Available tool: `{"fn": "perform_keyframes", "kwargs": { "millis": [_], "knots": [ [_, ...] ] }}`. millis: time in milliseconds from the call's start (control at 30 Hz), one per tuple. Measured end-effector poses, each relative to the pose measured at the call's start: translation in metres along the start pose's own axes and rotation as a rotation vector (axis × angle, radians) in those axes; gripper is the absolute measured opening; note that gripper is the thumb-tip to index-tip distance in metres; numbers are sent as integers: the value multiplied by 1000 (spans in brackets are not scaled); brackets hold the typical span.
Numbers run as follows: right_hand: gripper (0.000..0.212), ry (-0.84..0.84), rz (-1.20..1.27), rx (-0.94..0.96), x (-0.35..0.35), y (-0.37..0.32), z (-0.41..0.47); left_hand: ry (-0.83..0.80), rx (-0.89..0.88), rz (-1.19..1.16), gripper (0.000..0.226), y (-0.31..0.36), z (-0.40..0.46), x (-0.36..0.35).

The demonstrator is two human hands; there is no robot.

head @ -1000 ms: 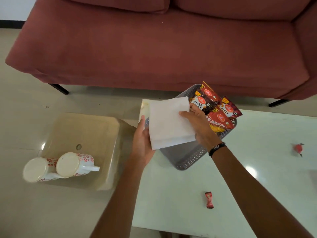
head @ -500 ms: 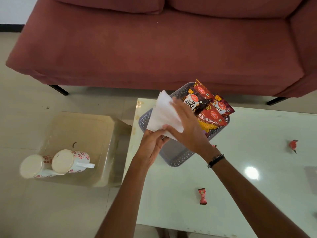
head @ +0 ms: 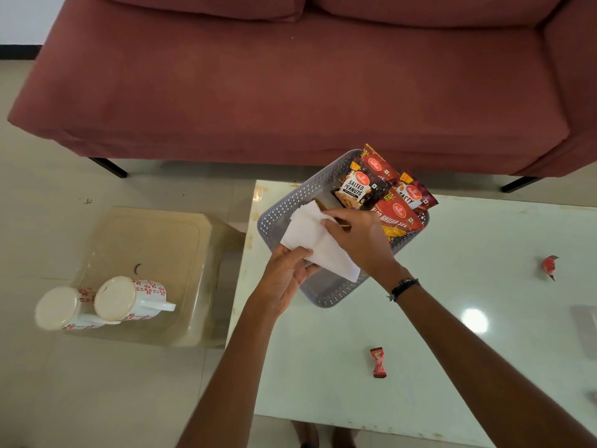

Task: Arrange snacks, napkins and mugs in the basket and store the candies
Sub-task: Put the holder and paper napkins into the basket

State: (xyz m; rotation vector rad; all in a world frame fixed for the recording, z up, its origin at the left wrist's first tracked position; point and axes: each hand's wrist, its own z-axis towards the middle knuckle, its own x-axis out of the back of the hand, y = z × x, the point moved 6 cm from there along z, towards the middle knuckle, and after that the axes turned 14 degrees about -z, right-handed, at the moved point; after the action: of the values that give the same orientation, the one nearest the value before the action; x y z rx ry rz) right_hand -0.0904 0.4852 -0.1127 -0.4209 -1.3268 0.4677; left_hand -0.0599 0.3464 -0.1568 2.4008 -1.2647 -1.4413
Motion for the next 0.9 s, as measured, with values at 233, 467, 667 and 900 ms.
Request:
{"fn": "perform_keyframes", "kwargs": {
  "millis": [233, 467, 667, 900],
  "knots": [
    [15, 251, -61, 8, 33, -10, -3, 88, -56, 24, 48, 2, -6, 9],
    [15, 155, -190, 265, -2, -51, -37, 114, -73, 8, 36, -2, -8, -1],
    [22, 118, -293, 287, -15, -57, -48, 108, -107, -19, 32, 2, -12, 3],
    [17, 134, -370, 305, -15, -69, -42, 108, -109, -75, 27, -1, -16, 2]
  ]
}}
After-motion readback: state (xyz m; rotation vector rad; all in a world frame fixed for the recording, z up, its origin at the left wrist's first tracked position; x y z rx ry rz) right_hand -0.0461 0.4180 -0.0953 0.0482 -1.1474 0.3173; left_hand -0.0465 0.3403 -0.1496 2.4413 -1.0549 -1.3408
